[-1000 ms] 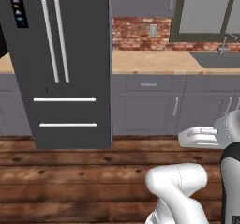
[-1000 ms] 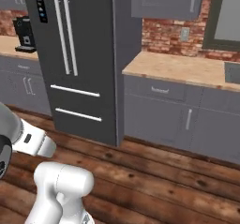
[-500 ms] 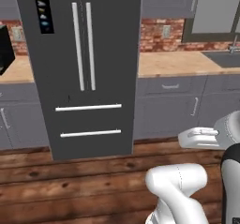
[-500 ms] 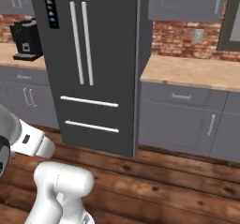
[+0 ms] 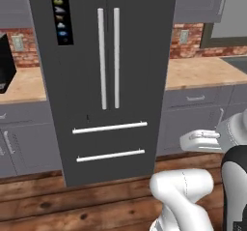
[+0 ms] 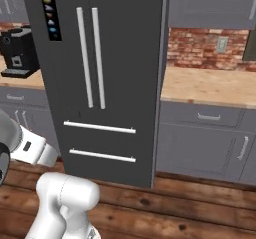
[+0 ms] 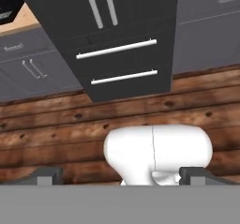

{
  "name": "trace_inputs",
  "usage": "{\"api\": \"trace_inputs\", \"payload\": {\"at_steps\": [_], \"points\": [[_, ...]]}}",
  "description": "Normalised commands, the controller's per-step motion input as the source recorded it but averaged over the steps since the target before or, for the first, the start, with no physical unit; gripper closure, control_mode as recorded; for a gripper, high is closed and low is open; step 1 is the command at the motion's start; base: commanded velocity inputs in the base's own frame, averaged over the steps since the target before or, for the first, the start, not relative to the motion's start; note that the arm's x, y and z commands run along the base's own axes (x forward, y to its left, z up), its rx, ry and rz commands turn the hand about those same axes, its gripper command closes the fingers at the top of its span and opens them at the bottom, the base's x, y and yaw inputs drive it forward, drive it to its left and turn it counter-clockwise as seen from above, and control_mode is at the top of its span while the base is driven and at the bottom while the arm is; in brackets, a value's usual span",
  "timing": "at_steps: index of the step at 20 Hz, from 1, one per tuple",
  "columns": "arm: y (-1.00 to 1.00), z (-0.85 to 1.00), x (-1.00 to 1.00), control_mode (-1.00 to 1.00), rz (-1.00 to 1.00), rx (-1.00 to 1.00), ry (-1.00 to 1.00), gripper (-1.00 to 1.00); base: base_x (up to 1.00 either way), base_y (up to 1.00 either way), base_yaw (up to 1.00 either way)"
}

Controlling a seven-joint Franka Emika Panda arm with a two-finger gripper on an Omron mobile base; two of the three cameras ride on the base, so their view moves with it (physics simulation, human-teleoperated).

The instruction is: Place one of the steaks on the plate and the other in the bowl. Then place the bowl in the fridge.

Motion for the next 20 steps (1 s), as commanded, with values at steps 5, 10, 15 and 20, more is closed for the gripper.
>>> {"api": "trace_inputs", "payload": {"at_steps": [5, 10, 15, 20], "points": [[0.00, 0.00, 0.00, 1.00, 0.00, 0.00, 0.00, -1.00, 0.21, 0.04, 0.05], [0.00, 0.00, 0.00, 1.00, 0.00, 0.00, 0.00, -1.00, 0.66, 0.00, 0.03], [0.00, 0.00, 0.00, 1.00, 0.00, 0.00, 0.00, -1.00, 0.55, 0.35, -0.18], [0.00, 0.00, 0.00, 1.00, 0.00, 0.00, 0.00, -1.00, -0.17, 0.44, -0.04]]}}
